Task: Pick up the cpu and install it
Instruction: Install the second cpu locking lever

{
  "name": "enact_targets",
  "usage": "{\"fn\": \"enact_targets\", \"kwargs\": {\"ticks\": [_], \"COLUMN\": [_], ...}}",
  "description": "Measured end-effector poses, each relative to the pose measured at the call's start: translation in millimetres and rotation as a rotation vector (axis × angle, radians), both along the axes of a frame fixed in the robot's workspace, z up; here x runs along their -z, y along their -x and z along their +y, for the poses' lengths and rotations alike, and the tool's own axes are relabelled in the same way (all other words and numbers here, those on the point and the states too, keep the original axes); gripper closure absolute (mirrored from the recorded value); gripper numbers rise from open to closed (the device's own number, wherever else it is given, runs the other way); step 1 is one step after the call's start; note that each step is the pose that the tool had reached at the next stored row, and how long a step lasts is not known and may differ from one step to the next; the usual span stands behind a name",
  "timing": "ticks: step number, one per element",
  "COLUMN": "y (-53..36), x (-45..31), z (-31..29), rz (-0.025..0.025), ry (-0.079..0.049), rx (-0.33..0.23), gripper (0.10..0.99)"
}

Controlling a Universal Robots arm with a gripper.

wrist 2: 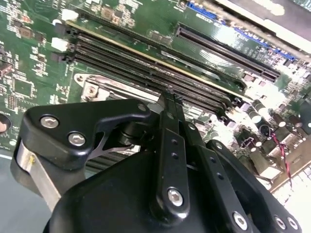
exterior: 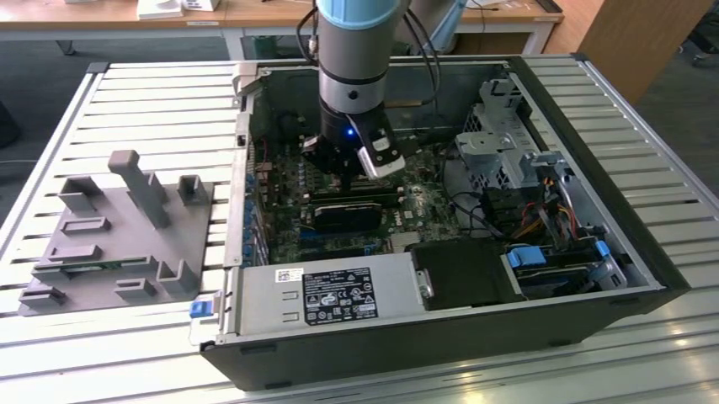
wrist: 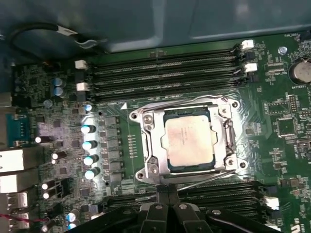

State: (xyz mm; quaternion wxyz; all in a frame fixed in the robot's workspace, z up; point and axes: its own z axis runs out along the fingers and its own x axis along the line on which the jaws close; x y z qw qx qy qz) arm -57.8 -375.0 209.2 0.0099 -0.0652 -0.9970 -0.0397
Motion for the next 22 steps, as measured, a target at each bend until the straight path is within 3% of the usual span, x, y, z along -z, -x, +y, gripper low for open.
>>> {"fn": "enact_targets", "kwargs": {"ticks": [10, 14, 22], "y": [12.0, 13.1, 16.0], "x": [3.5, 5.6, 11.4], "z": [-6.7, -7.6, -10.9], "rz": [-0.0004, -0.0005, -0.0007], "ry": [-0.071, -0.112, -0.143], "rx": [0.0, 0.0, 0.0], "gripper": [0.98, 0.98, 0.98]}}
